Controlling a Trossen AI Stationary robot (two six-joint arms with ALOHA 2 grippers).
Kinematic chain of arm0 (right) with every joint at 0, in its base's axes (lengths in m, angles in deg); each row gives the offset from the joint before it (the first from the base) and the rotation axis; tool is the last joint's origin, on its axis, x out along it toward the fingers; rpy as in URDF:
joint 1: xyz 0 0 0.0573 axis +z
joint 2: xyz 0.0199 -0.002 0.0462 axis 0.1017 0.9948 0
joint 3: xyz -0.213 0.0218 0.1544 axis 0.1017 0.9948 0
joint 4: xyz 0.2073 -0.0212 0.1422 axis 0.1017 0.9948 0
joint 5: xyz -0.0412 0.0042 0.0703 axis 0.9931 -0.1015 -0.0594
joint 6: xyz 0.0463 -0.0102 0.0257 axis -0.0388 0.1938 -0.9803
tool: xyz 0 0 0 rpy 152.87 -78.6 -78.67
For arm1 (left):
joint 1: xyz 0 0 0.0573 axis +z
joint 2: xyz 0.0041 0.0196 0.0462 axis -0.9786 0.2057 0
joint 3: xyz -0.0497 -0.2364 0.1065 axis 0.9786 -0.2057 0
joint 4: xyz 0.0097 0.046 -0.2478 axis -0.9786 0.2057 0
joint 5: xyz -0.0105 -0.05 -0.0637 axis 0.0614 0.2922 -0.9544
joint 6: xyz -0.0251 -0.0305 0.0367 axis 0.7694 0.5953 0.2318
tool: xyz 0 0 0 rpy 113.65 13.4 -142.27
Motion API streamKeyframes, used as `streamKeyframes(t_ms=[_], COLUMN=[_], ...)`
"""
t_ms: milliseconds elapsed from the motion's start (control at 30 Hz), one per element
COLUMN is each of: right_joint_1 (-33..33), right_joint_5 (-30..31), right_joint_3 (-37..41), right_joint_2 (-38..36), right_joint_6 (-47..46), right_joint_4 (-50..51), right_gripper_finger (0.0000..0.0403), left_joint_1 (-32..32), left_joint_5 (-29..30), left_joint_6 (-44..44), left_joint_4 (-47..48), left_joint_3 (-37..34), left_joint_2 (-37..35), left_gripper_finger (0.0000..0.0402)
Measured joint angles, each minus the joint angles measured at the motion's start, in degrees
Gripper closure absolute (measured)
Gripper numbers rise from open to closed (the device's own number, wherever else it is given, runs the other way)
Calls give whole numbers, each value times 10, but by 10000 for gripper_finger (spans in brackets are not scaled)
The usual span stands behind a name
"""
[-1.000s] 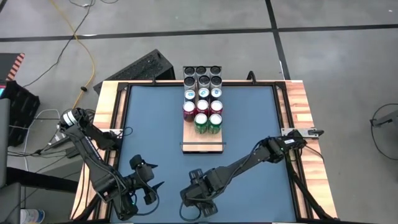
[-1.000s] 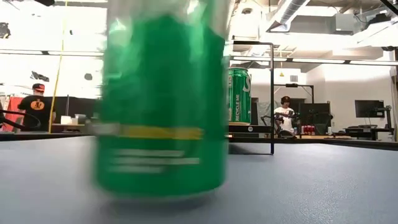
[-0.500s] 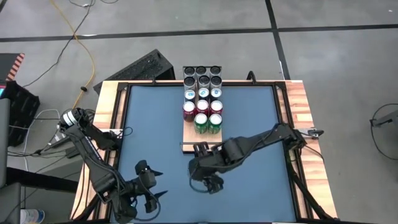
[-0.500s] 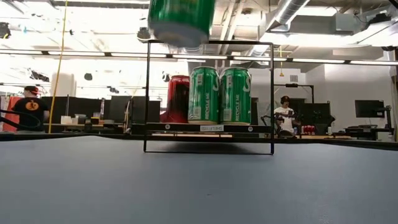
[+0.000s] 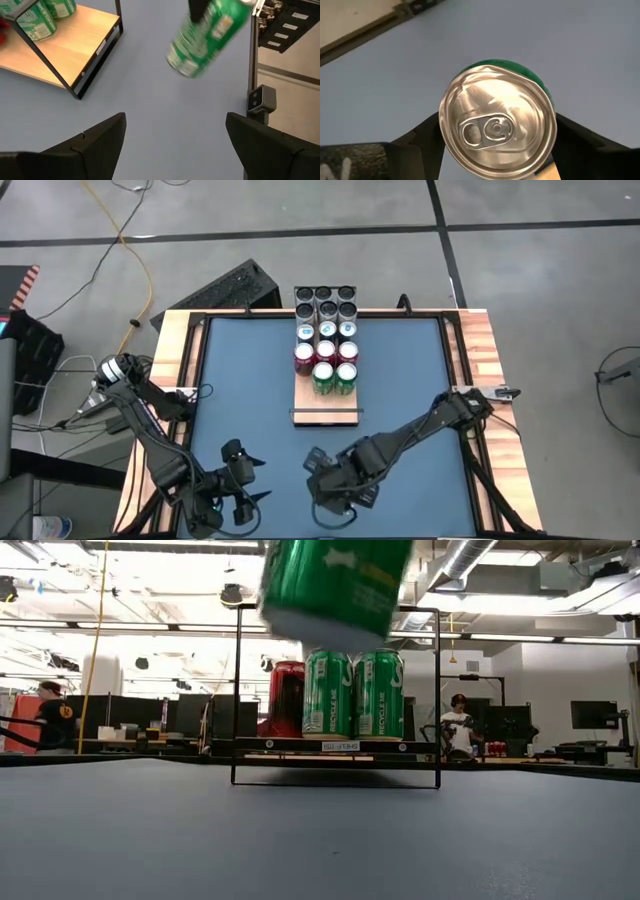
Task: Place canned beverage on shelf
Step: Put the green soda can on the shelf aligned with the other green soda cans
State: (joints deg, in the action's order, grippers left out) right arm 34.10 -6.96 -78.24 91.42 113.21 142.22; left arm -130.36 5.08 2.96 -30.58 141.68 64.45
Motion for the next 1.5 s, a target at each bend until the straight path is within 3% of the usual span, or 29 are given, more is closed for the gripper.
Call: streamKeyframes(t_ms=[167,367,667,1000,1167,1400,1500], right_joint_1=[14,18,12,8,-9,-47,-59], right_joint_5=[-11,-26,-31,-37,-77,-233,-241], right_joint_3=[0,1,-2,0,0,-2,-3], right_joint_2=[39,74,94,99,98,97,97], right_joint_6=[30,-7,-124,-107,-133,-197,-198], right_joint_4=[78,125,106,27,14,11,13], right_gripper_finger=[117,117,96,93,92,92,92], left_joint_1=[4,9,16,24,25,34,46], left_joint_5=[1,10,48,78,90,88,70], left_joint_6=[0,1,1,1,-3,-16,-30], left_joint_4=[3,6,3,0,0,0,0], left_joint_3=[0,0,0,0,0,0,0], left_joint_2=[0,0,0,0,0,0,0], left_gripper_finger=[72,72,72,72,72,72,72])
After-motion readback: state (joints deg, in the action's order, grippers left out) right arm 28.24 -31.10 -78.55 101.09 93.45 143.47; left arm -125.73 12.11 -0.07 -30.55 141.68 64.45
